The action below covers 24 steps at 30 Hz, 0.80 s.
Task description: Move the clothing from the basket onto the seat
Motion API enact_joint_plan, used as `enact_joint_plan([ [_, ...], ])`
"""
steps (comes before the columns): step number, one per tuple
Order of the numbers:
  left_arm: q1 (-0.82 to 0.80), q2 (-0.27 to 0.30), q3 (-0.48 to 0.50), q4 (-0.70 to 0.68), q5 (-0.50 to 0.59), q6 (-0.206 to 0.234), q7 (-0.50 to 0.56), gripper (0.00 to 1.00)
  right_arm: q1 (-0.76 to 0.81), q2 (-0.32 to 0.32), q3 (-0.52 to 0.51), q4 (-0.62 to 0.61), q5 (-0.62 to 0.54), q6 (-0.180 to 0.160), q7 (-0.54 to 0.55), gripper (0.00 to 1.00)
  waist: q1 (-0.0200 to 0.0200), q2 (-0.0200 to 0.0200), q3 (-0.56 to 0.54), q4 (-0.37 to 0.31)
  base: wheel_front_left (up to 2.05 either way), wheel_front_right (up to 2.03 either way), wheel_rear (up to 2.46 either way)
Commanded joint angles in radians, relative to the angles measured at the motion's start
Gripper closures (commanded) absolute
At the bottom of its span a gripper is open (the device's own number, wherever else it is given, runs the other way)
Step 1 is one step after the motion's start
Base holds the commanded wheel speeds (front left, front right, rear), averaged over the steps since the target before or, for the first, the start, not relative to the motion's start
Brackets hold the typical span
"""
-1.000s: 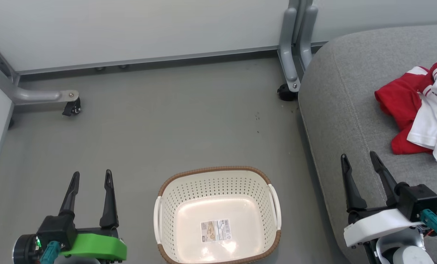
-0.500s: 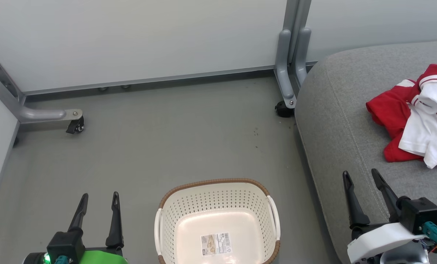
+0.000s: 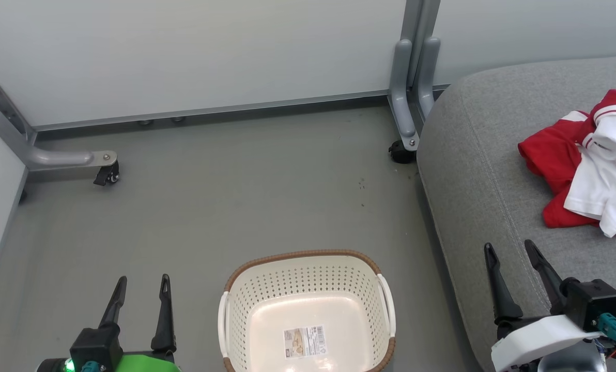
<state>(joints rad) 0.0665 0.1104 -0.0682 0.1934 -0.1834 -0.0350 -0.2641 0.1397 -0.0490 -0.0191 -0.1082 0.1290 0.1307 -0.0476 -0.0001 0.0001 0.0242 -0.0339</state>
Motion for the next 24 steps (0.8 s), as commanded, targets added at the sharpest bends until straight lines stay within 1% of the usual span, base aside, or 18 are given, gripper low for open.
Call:
enact_joint_plan([
  [1, -0.001, -0.003, 0.006, -0.001, 0.007, -0.005, 0.0, 0.0, 0.01, -0.003, -0.003, -0.006, -0.002, 0.0, 0.002, 0.0, 0.0001, -0.0001, 0.002, 0.001, 0.0, 0.0, 0.0],
  [9, -0.009, -0.014, 0.025, 0.005, 0.023, -0.018, 0.0, 0.0, 0.01, -0.003, -0.003, -0.006, 0.004, 0.0, 0.001, 0.0, 0.0001, -0.0001, 0.005, -0.001, 0.0, 0.0, 0.0],
  [10, -0.001, -0.01, 0.024, 0.004, 0.017, -0.014, 0.0, 1.0, 0.0, 0.0, -0.001, -0.003, 0.001, 0.0, 0.002, 1.0, 0.0001, -0.0001, 0.005, -0.001, 0.0, 0.0, 0.0],
  [14, -0.006, -0.014, 0.029, 0.028, -0.005, -0.015, 0.009, 1.0, 0.003, 0.004, 0.005, 0.017, 0.023, 0.0, -0.001, 1.0, 0.0001, -0.0001, 0.005, 0.0, 0.0, 0.0, 0.0],
  [24, -0.031, -0.02, 0.052, 0.032, -0.203, -0.027, 0.062, 1.0, -0.035, -0.013, 0.007, 0.064, 0.245, 0.0, 0.009, 1.0, 0.0001, -0.0001, 0.003, 0.002, 0.0, 0.0, 0.0],
])
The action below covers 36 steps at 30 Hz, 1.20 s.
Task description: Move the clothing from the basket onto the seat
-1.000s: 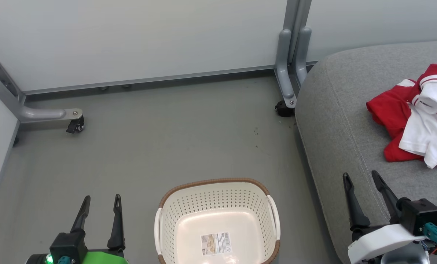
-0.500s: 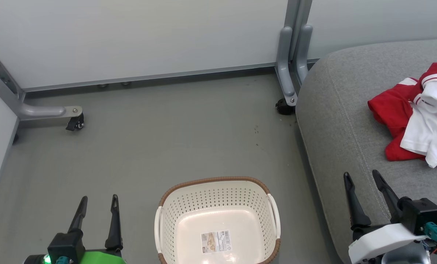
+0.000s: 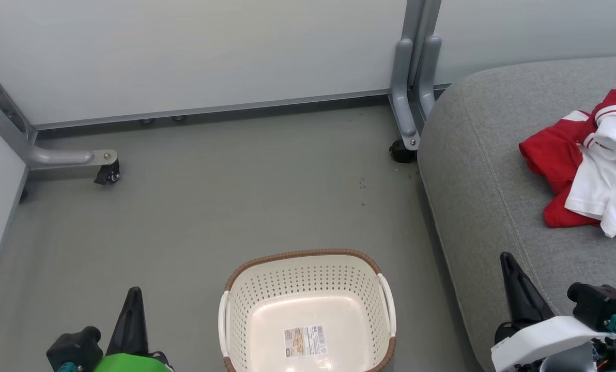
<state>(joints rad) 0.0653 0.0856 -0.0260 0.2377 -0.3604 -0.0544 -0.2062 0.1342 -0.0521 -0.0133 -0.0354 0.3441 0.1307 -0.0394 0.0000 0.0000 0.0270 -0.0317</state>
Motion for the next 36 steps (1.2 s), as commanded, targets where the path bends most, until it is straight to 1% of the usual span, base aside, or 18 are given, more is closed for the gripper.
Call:
enact_joint_plan([
  [1, -0.032, 0.004, 0.011, -0.013, -0.046, -0.009, 0.009, 1.0, -0.034, -0.011, 0.002, -0.004, 0.052, 0.0, 0.002, 1.0, 0.0, 0.0, 0.0, 0.0, 0.0, 0.0, 0.0],
  [18, -0.065, -0.005, 0.04, -0.011, -0.323, -0.025, 0.078, 1.0, -0.083, -0.025, 0.001, 0.06, 0.349, 0.0, 0.019, 1.0, 0.0, 0.0, -0.004, 0.005, 0.0, 0.0, 0.0],
  [36, -0.096, -0.013, 0.066, -0.007, -0.563, -0.038, 0.141, 1.0, -0.126, -0.033, -0.007, 0.115, 0.602, 0.0, 0.038, 1.0, 0.0, 0.0, -0.007, 0.01, 0.0, 0.0, 0.0],
])
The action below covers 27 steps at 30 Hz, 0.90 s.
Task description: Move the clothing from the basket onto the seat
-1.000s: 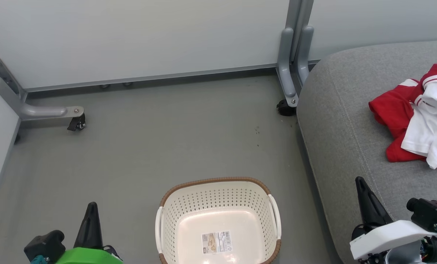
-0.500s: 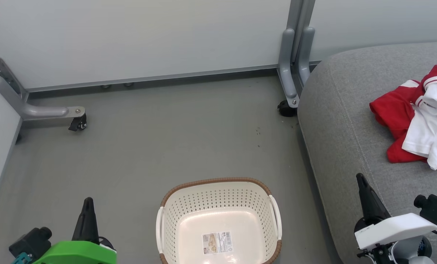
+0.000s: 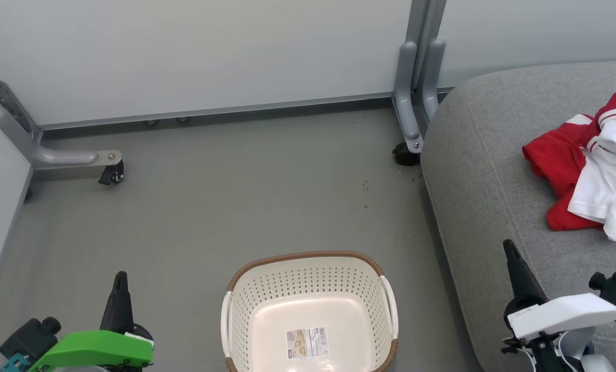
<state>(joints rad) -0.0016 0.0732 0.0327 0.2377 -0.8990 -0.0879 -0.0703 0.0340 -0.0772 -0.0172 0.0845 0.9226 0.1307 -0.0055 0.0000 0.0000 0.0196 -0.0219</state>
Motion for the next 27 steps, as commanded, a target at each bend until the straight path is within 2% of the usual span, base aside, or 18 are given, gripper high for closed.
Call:
enact_joint_plan([
  [1, -0.031, -0.001, 0.009, -0.007, -0.035, -0.006, 0.008, 1.0, -0.028, -0.008, -0.003, -0.002, 0.035, 0.0, 0.005, 1.0, 0.0, 0.0, 0.0, 0.0, 0.0, 0.0, 0.0],
  [27, -0.066, -0.009, 0.04, -0.001, -0.315, -0.022, 0.081, 1.0, -0.075, -0.011, -0.021, 0.064, 0.323, 0.0, 0.035, 1.0, 0.0, 0.0, -0.006, 0.008, 0.0, 0.0, 0.0],
])
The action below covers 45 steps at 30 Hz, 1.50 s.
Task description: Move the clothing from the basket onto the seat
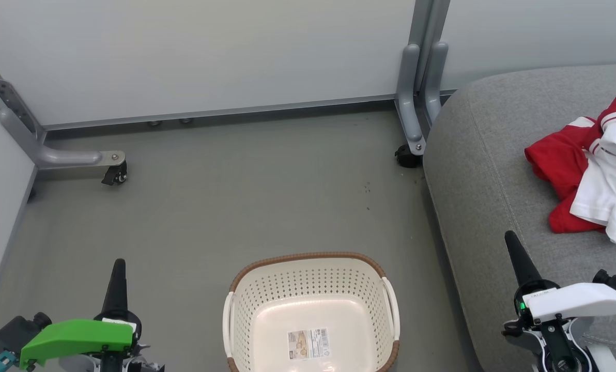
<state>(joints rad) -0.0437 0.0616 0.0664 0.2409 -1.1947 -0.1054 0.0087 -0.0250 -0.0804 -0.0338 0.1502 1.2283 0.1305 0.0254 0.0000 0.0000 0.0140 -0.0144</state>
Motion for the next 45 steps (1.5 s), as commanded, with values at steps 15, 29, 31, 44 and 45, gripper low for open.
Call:
enact_joint_plan([
  [15, -0.042, -0.002, 0.021, -0.002, -0.152, -0.012, 0.037, 1.0, -0.04, -0.007, -0.015, 0.03, 0.152, 0.0, 0.02, 1.0, 0.0, 0.0, -0.003, 0.004, 0.0, 0.0, 0.0],
  [29, -0.056, -0.006, 0.034, 0.001, -0.271, -0.019, 0.069, 1.0, -0.062, -0.004, -0.026, 0.059, 0.272, 0.0, 0.036, 1.0, 0.0, 0.0, -0.006, 0.008, 0.0, 0.0, 0.0],
  [31, -0.057, -0.006, 0.036, 0.001, -0.287, -0.02, 0.073, 1.0, -0.065, -0.004, -0.028, 0.062, 0.286, 0.0, 0.039, 1.0, 0.0, 0.0, -0.007, 0.009, 0.0, 0.0, 0.0],
  [44, -0.068, -0.01, 0.046, 0.004, -0.377, -0.026, 0.097, 1.0, -0.08, -0.001, -0.037, 0.085, 0.377, 0.0, 0.052, 1.0, 0.0, 0.0, -0.009, 0.012, 0.0, 0.0, 0.0],
  [45, -0.069, -0.01, 0.047, 0.004, -0.384, -0.027, 0.098, 1.0, -0.082, -0.001, -0.038, 0.086, 0.383, 0.0, 0.053, 1.0, 0.0, 0.0, -0.01, 0.013, 0.0, 0.0, 0.0],
])
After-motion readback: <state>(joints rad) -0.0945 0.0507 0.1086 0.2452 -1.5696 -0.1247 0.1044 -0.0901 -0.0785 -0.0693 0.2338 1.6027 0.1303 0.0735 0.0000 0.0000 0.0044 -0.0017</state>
